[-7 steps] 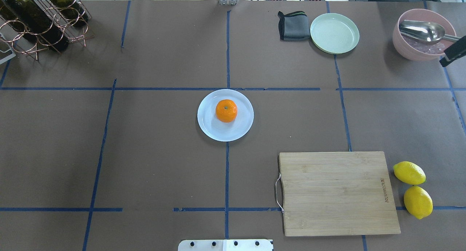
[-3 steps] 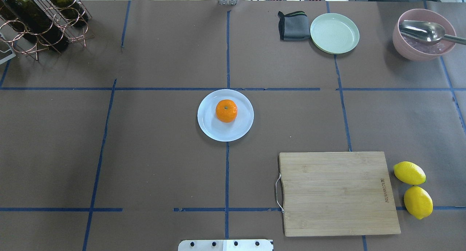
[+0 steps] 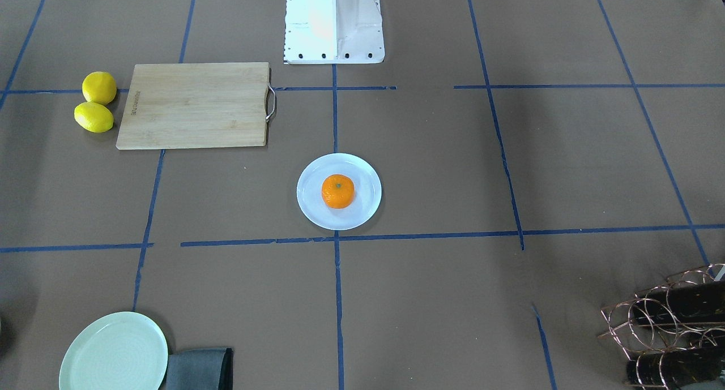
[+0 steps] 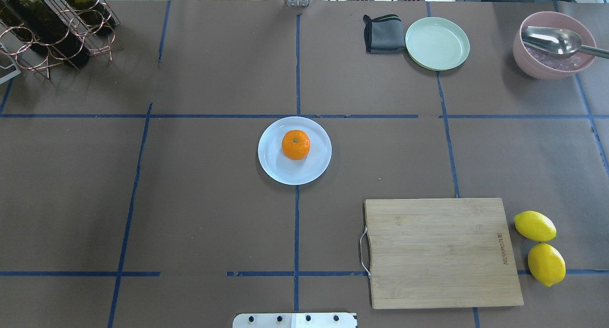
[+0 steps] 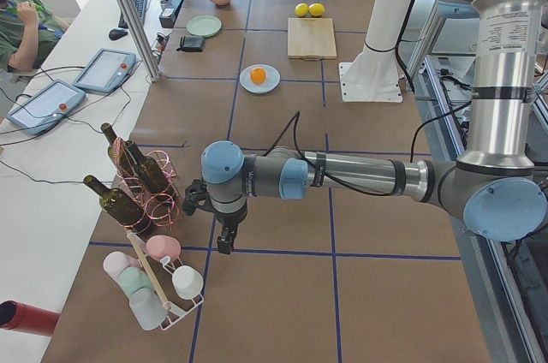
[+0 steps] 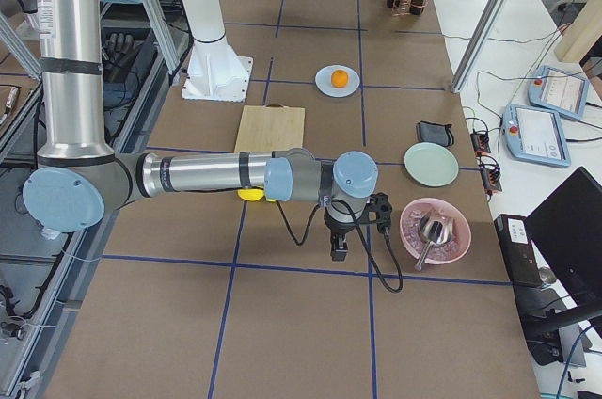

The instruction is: Pick orange to plate

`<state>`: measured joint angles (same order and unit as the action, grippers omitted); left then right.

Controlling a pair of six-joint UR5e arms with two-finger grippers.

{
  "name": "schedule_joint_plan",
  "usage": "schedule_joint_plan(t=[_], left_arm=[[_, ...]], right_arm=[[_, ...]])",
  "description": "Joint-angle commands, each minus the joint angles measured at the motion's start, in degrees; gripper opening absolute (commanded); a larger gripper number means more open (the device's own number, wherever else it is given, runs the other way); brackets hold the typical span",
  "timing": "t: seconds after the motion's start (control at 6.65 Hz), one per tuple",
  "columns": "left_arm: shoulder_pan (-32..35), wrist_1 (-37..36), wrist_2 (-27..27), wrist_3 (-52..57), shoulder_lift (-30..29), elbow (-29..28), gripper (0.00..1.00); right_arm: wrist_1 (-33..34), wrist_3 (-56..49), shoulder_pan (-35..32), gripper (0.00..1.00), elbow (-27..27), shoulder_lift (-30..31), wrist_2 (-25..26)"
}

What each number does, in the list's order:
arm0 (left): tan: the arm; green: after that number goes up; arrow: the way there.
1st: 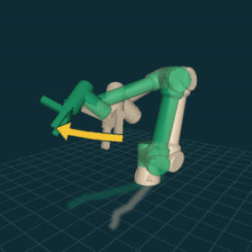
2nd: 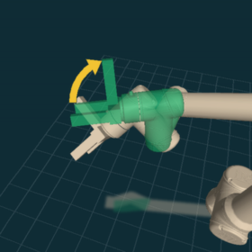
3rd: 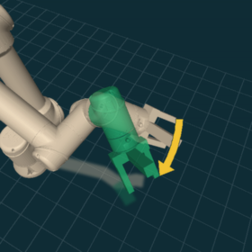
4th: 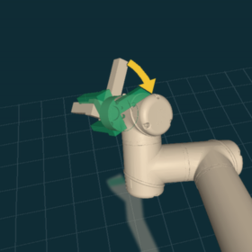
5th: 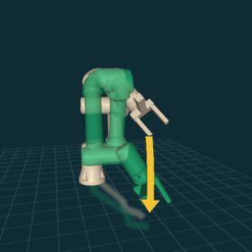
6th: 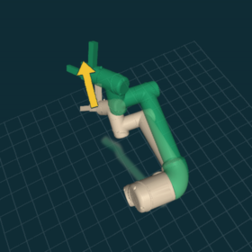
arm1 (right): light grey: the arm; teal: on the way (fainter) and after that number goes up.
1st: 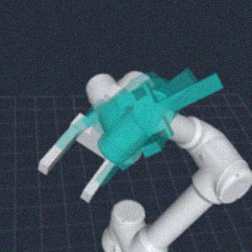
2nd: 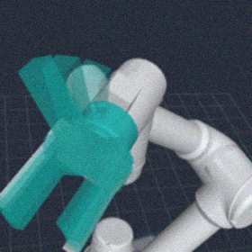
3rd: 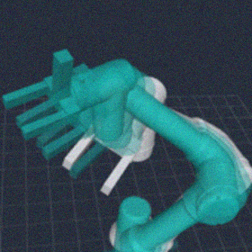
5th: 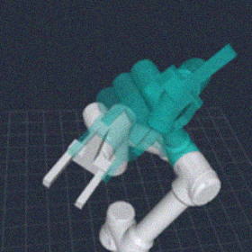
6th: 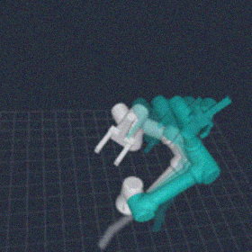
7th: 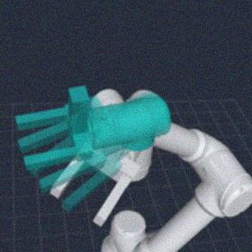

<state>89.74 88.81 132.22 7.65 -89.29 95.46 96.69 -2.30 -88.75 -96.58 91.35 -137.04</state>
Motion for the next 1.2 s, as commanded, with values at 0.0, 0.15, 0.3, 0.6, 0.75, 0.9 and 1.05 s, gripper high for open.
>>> schedule_joint_plan(t=[0.0,0.15,0.3,0.6,0.75,0.9,1.05], left_arm=[[0.0,-0.04,-0.03,-0.09,-0.09,-0.01,1.0],[0.0,-0.04,-0.03,0.0,-0.09,-0.01,1.0],[0.0,0.05,-0.03,0.0,-0.09,-0.01,1.0],[0.0,-0.04,-0.03,-0.09,-0.09,-0.01,1.0],[0.0,0.05,-0.12,0.0,-0.09,-0.01,1.0],[0.0,0.05,-0.12,0.0,-0.09,-0.01,1.0],[0.0,0.05,-0.03,0.0,-0.09,-0.01,1.0]], right_arm=[[-0.1,0.01,-1.16,1.0,0.43,0.15,0.02],[-0.1,0.01,-1.6,1.0,0.43,0.23,0.11],[-0.1,0.01,-2.12,1.0,0.43,0.41,0.02],[-0.1,0.1,-2.39,1.0,0.43,0.59,0.02],[-0.1,0.19,-2.48,1.0,0.34,0.5,0.11],[-0.1,0.19,-2.48,1.0,0.34,0.41,0.11],[-0.1,0.27,-2.48,1.0,0.25,0.41,0.11]])
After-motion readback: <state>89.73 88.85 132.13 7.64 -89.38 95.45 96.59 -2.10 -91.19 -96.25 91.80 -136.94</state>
